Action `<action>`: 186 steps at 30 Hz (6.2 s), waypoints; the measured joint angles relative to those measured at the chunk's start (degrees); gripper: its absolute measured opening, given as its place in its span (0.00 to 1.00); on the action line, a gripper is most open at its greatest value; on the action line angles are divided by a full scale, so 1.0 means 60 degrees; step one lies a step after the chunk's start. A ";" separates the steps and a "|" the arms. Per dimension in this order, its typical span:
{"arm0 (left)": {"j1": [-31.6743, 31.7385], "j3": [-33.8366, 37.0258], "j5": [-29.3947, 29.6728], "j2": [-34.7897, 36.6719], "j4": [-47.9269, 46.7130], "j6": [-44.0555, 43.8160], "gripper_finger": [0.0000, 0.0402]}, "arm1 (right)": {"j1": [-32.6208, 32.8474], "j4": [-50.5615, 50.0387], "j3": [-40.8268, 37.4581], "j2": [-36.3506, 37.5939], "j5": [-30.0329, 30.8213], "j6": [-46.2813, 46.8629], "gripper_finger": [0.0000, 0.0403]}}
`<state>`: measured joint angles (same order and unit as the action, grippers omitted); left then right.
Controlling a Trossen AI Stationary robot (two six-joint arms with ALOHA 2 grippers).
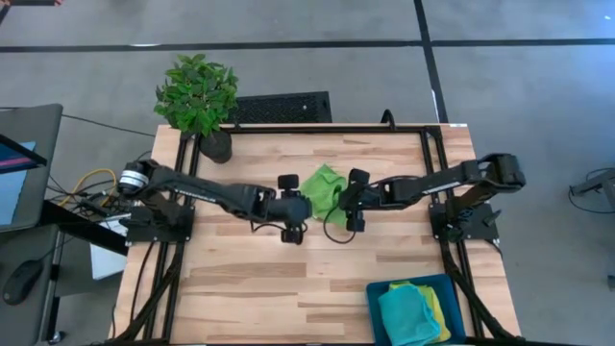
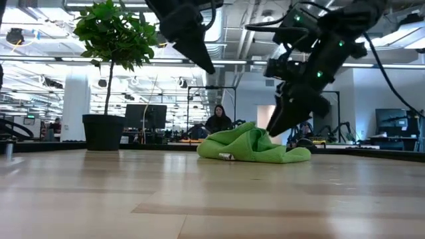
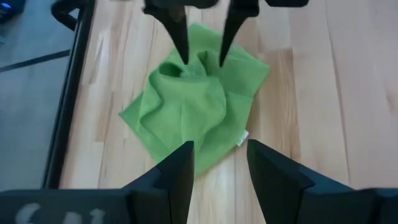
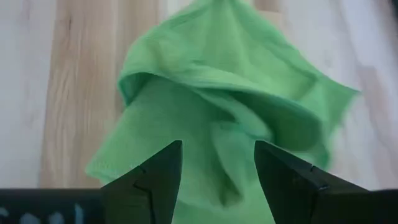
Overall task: Fold microfiber towels
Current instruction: Fold the green towel, then put the folded green towel into the bin
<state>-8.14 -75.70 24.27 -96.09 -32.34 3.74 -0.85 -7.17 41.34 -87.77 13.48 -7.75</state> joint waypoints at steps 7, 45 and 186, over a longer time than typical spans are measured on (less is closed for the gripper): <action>-0.0245 0.0011 0.0336 -0.0051 -0.0283 -0.0417 0.35 | 0.0033 0.0860 0.0044 -0.1188 0.0643 -0.0694 0.56; -0.0121 0.2963 0.0254 -0.0531 0.5523 -0.1578 0.35 | 0.0127 0.0108 0.1102 -0.1729 0.1772 -0.0917 0.03; -0.0704 0.1905 0.0354 -0.0590 0.2722 -0.0282 0.35 | 0.1463 -0.4089 0.2438 -0.2309 0.1740 0.0285 0.40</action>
<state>-12.36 -64.27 26.40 -99.63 -16.01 2.04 7.93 -31.70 55.97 -101.63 23.91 -6.03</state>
